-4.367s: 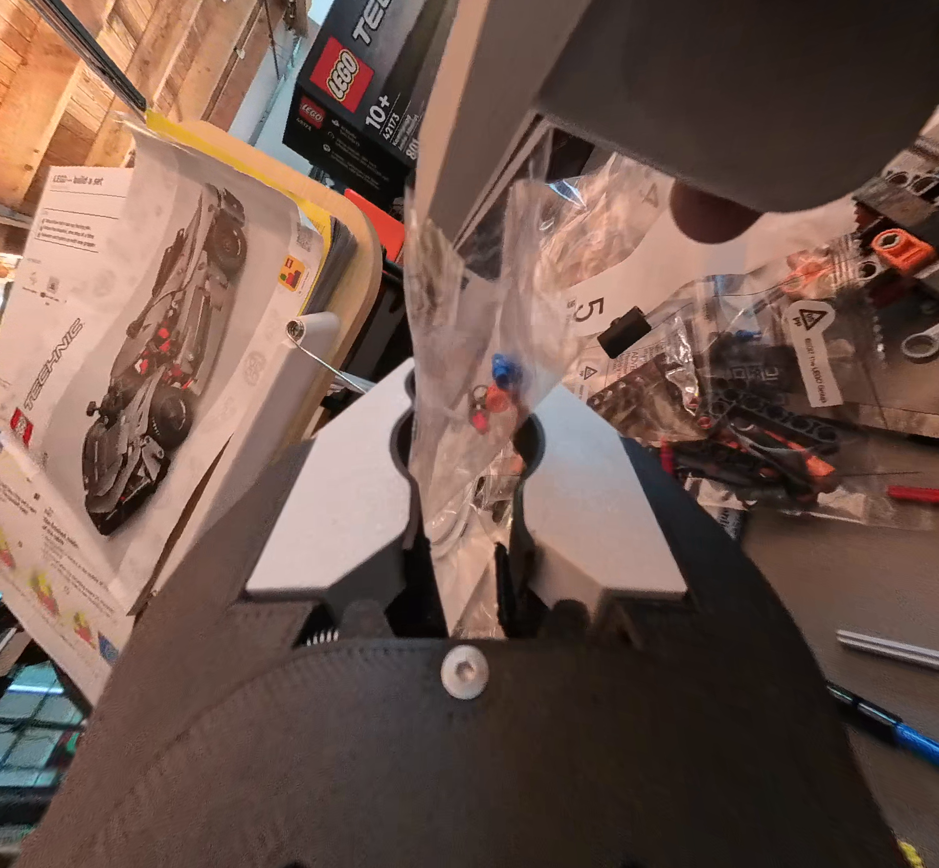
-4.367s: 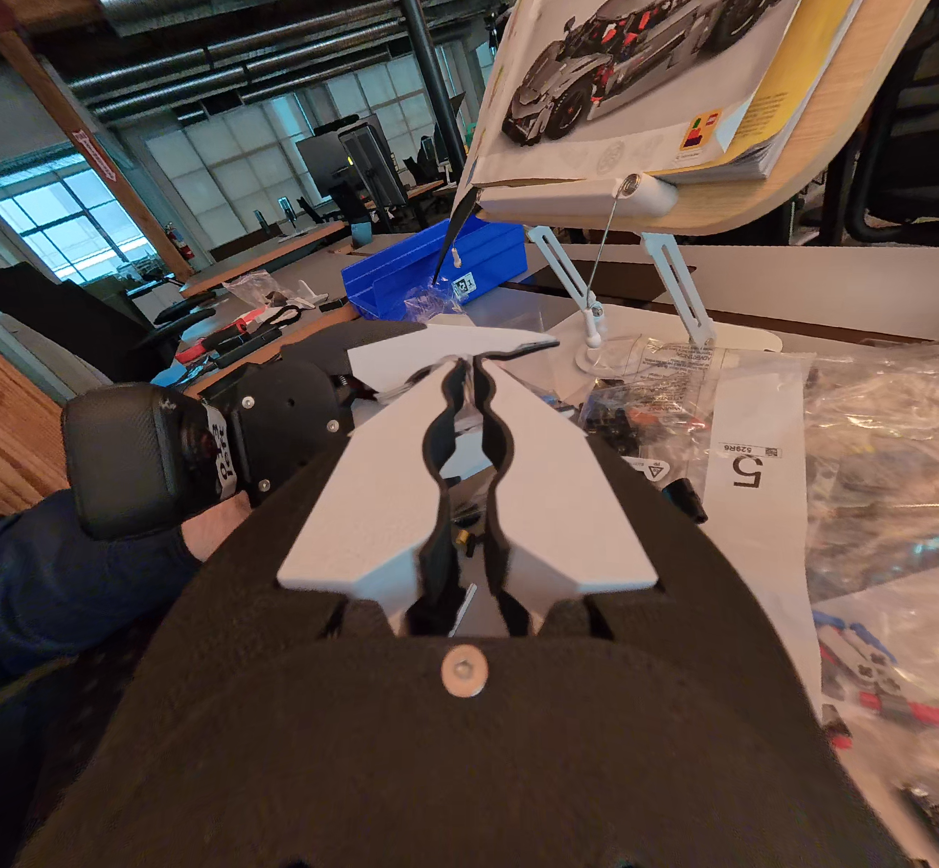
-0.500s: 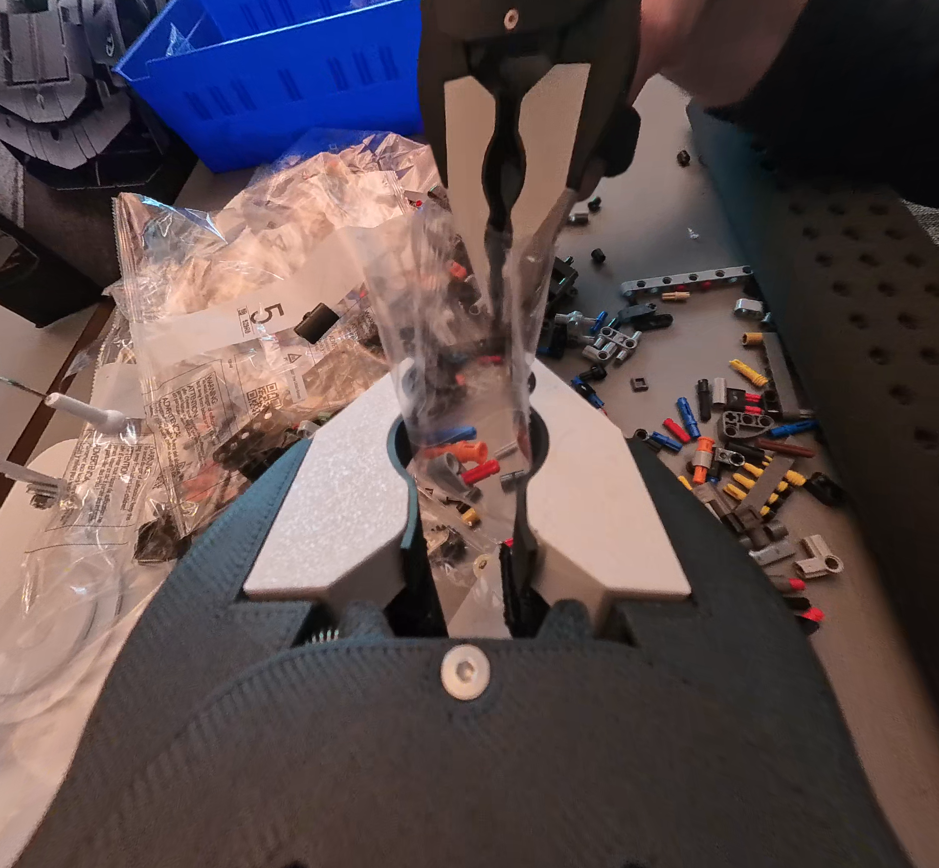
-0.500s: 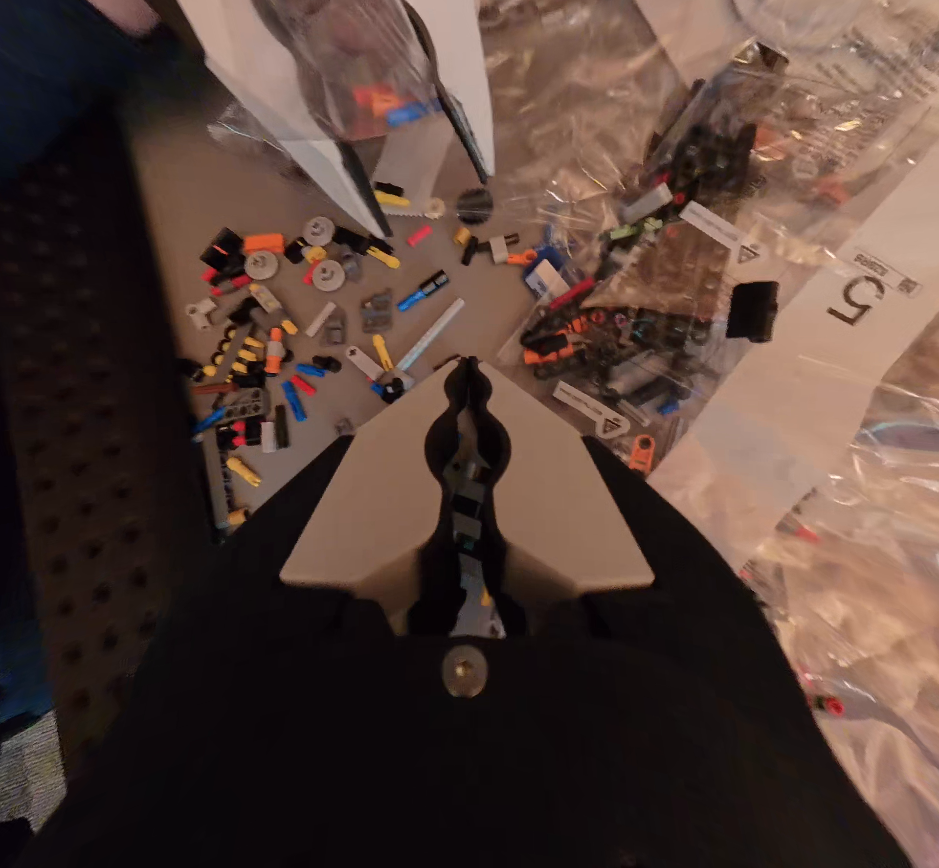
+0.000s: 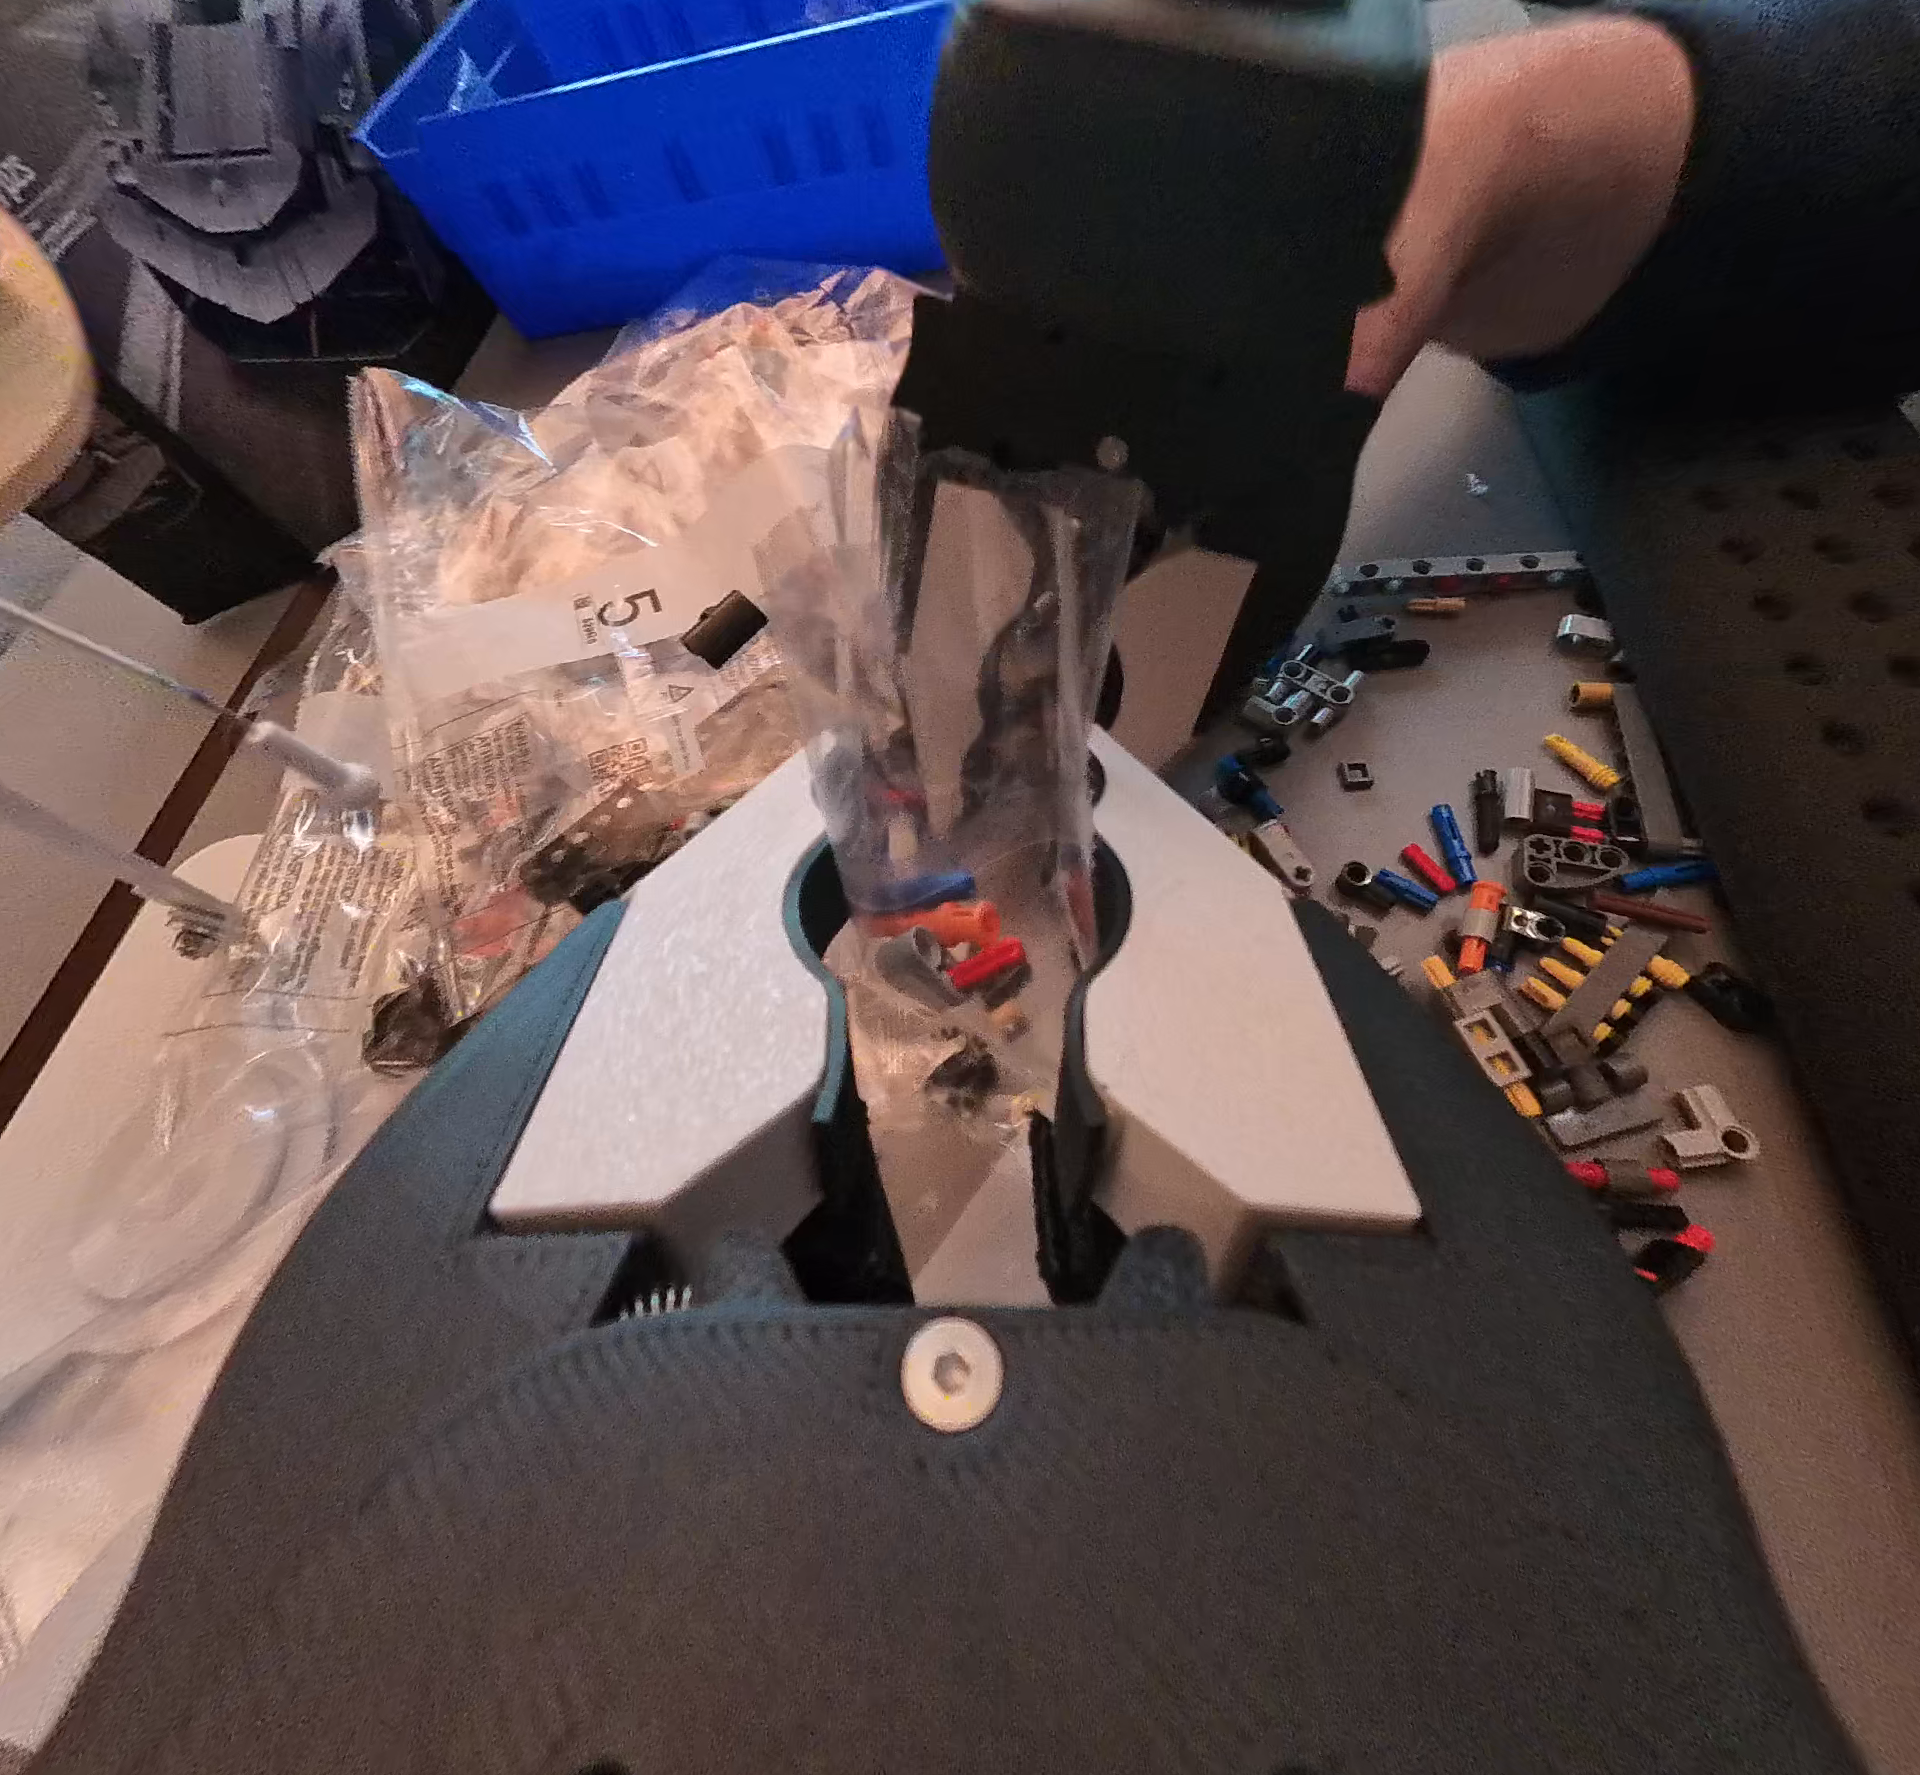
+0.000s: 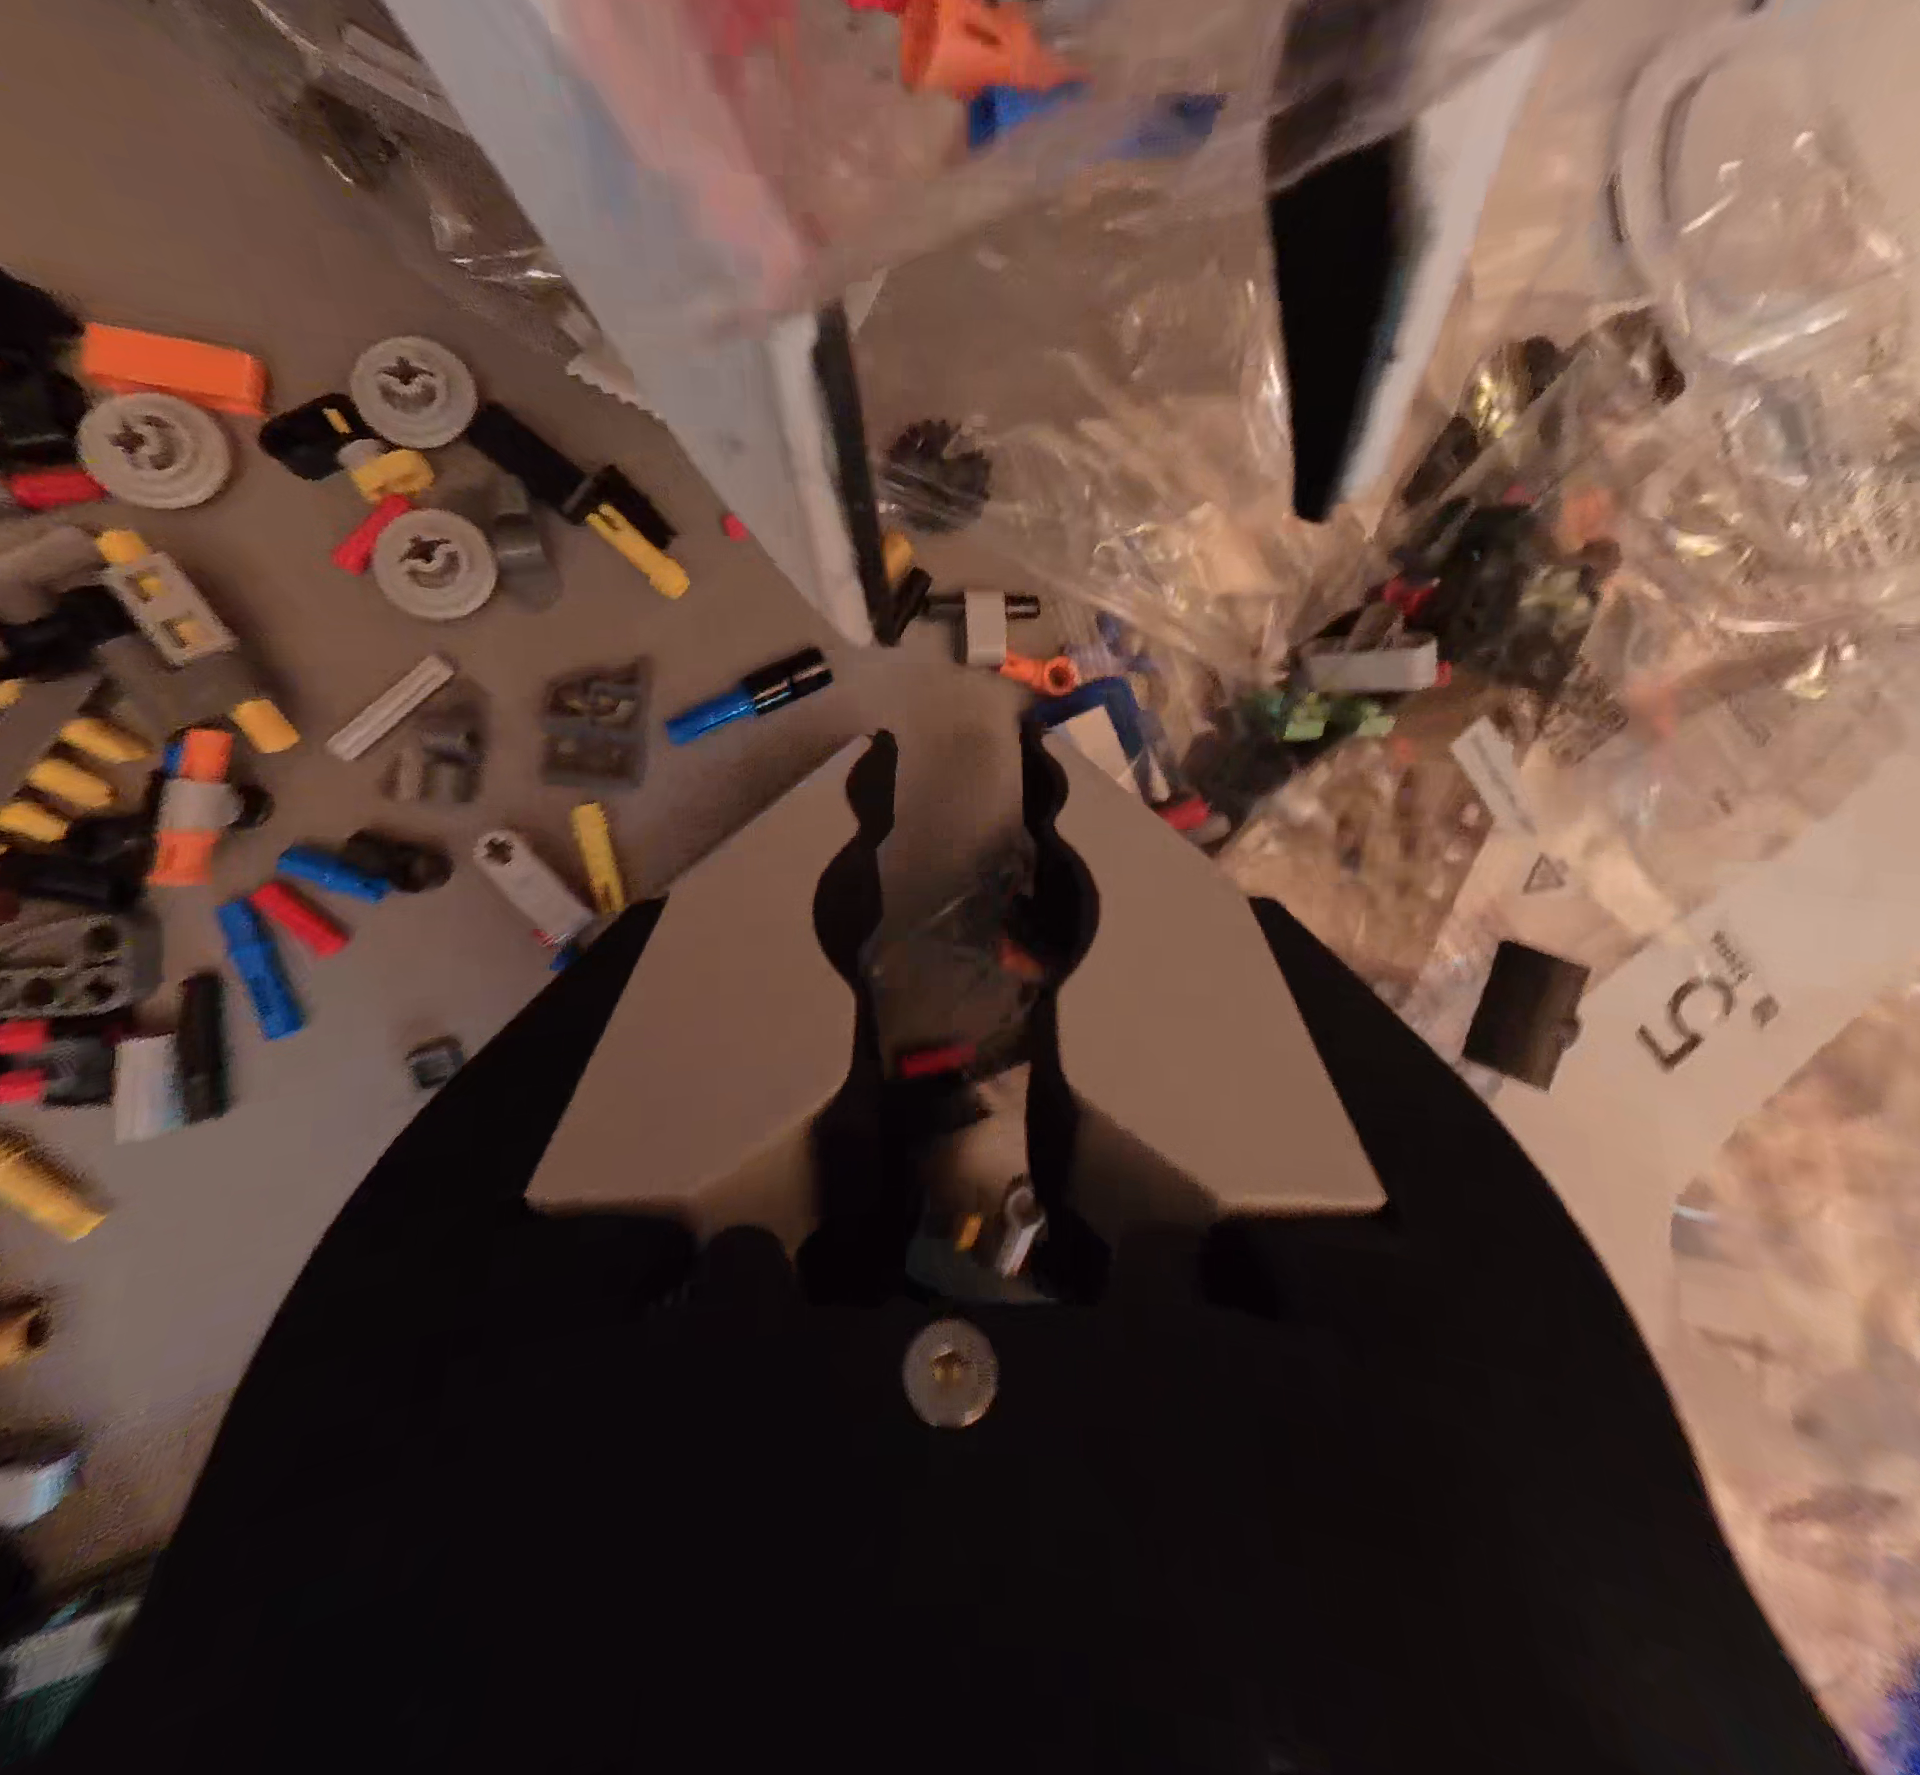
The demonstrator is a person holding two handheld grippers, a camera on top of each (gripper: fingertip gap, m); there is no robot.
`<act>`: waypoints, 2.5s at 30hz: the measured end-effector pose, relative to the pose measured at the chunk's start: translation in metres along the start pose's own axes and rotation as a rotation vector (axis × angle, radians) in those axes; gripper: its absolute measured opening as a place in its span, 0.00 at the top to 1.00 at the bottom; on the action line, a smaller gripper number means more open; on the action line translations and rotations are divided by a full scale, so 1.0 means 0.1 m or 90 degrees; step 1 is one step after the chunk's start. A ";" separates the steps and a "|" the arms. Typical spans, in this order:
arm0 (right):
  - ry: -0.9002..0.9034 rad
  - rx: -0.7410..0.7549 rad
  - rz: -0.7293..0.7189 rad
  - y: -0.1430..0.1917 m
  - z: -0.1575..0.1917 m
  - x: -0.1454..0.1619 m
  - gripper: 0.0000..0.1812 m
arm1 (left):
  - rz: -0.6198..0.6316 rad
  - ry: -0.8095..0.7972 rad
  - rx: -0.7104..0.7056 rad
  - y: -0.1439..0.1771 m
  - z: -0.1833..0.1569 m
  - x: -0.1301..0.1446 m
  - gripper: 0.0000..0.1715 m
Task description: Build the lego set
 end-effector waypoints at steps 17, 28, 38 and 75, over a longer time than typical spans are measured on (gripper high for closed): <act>0.038 -0.008 0.039 -0.17 -0.14 -0.05 0.98 | -0.008 0.007 -0.015 0.08 0.05 0.01 0.78; -0.042 -0.056 -0.230 0.61 -0.24 -0.21 0.98 | -0.014 0.007 -0.003 0.03 0.03 0.02 0.81; -0.058 -0.029 -0.236 0.68 -0.30 -0.13 0.99 | 0.001 0.019 0.002 -0.02 0.04 0.10 0.81; -0.084 -0.030 -0.158 0.39 -0.30 0.02 0.99 | 0.170 -0.031 -0.029 -0.08 0.08 0.43 1.00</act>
Point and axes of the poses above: each gripper's, where its closed fingertips meet, y back along the fingers, x out of its underside, z = x × y across the jaws, the point moved 6 cm from there along y, back along the fingers, and after that the axes turned 1 degree about -y, right-handed, at the moved point
